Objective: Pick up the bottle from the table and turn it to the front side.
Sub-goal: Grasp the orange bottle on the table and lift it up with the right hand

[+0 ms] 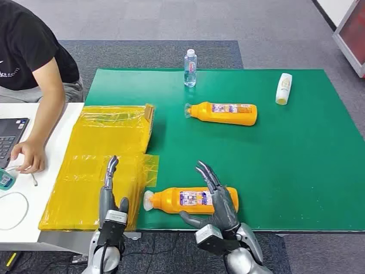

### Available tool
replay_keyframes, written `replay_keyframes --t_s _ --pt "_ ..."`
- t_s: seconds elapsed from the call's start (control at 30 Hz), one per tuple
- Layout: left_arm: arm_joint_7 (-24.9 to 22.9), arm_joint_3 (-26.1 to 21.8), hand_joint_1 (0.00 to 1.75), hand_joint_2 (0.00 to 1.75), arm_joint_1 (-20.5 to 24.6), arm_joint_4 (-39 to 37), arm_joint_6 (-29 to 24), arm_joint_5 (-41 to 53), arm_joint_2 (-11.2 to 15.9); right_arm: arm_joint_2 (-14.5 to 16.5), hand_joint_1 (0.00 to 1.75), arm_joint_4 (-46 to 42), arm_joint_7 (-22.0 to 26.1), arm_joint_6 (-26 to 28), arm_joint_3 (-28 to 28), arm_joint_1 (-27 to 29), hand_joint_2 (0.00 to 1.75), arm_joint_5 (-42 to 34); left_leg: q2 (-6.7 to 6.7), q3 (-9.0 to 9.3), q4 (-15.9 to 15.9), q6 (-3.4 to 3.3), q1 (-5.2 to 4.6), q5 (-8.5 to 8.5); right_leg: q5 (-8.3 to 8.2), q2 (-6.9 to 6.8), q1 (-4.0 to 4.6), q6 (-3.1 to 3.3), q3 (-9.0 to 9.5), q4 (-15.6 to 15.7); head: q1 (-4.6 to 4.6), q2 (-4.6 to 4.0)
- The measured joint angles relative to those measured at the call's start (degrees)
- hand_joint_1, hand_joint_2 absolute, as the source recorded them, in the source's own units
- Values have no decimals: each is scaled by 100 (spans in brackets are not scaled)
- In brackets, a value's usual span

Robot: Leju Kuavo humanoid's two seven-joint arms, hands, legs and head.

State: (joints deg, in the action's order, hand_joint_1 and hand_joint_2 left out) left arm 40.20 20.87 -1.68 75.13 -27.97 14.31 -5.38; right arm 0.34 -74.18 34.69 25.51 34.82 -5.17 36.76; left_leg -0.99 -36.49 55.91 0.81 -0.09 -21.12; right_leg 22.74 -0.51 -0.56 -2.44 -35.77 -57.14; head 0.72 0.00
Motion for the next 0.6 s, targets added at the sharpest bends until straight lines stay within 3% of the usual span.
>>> replay_keyframes --t_s 0.2,0.37,0.6 --pt "0 0 0 0 70 -88 129 95 -5 -420 0 769 -439 383 219 -472 175 1614 0 0 0 -4 -2 3 -9 0 -2 -8 1 0 0 0" --pt "0 3 0 0 132 -161 251 180 -15 -702 0 1361 -278 -40 389 -854 175 1456 0 1 0 -7 -1 8 -13 1 -2 -9 2 1 1 0" --pt "0 11 0 0 148 -186 285 196 -43 -741 0 1626 -221 -248 519 -1103 175 1330 0 4 0 -4 1 8 -11 1 1 -5 3 0 0 0"
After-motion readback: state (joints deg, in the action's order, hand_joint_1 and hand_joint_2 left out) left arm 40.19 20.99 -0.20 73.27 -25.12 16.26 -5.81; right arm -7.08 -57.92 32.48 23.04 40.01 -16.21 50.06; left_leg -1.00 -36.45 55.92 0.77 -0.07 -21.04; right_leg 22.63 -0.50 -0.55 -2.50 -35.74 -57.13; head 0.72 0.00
